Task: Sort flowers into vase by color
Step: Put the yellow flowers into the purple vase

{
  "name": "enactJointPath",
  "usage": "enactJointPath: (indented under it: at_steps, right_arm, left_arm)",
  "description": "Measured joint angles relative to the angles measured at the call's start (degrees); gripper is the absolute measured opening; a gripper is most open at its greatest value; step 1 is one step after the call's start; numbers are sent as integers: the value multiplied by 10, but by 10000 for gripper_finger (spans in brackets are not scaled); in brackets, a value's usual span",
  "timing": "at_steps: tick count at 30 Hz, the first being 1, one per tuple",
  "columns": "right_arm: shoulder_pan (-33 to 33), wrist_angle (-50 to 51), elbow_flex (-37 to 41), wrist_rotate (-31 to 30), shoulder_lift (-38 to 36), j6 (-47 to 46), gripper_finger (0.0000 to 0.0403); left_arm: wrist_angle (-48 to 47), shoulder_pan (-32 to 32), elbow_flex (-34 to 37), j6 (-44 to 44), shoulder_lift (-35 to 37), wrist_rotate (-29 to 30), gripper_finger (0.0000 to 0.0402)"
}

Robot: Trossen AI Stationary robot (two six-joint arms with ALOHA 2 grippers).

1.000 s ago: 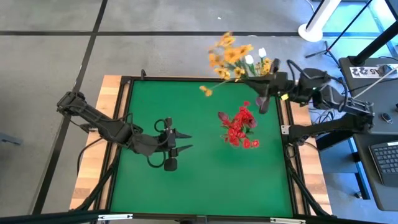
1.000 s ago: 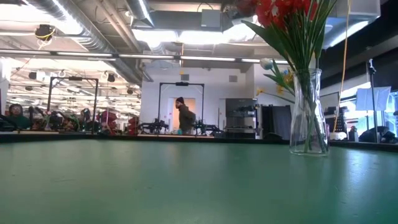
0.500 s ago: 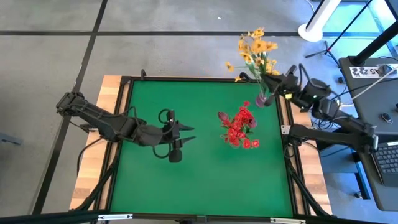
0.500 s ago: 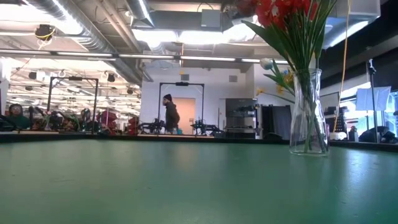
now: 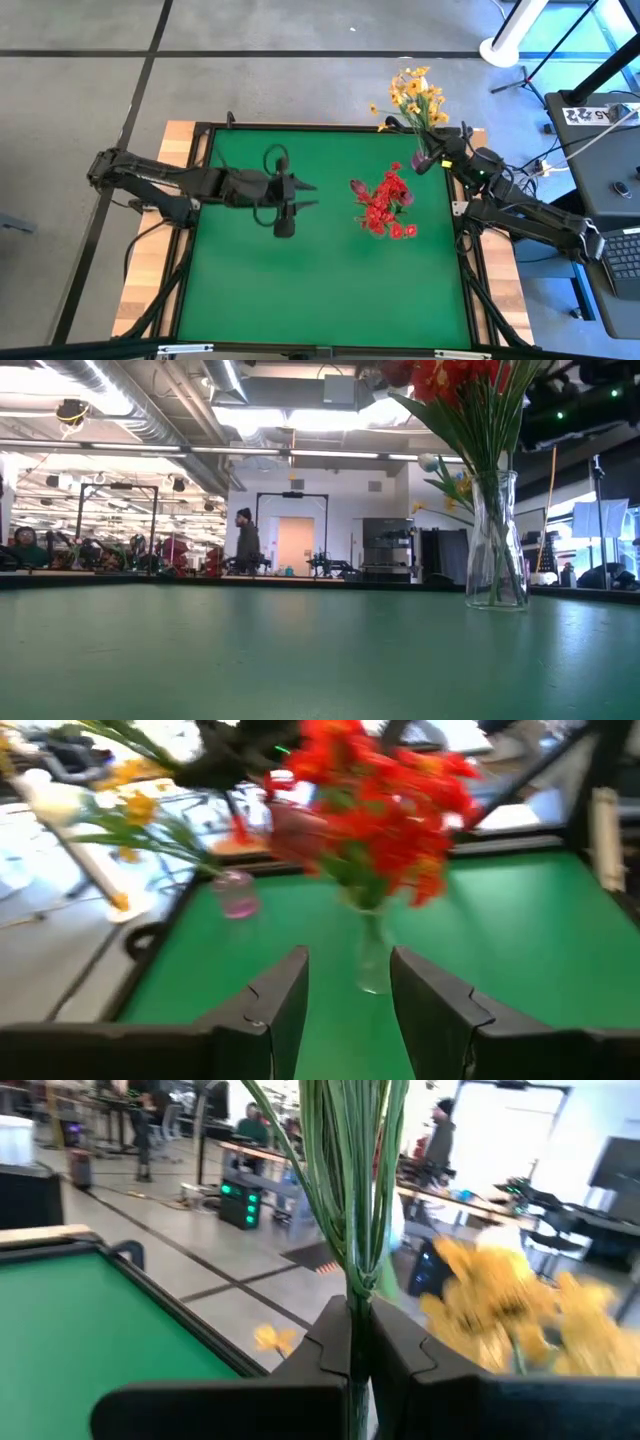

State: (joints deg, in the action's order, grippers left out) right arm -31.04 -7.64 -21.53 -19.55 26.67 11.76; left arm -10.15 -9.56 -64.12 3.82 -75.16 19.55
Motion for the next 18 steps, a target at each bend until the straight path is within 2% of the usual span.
enactJointPath:
  at_steps: [9,12,16,18]
  right_arm:
    - [-41,-14,73,-5,-93,-31,11]
    - [-52,-63,119,-5,-115,-43,11]
    - [-67,-183,198,-9,-124,-78,11]
    - [-74,-190,207,-28,-123,-89,11]
  left_arm:
    - [-5,73,9,4,67,-42,139]
    - [15,79,30,4,73,-45,139]
    - [89,88,79,5,79,-46,139]
    - [131,93,108,3,79,-47,139]
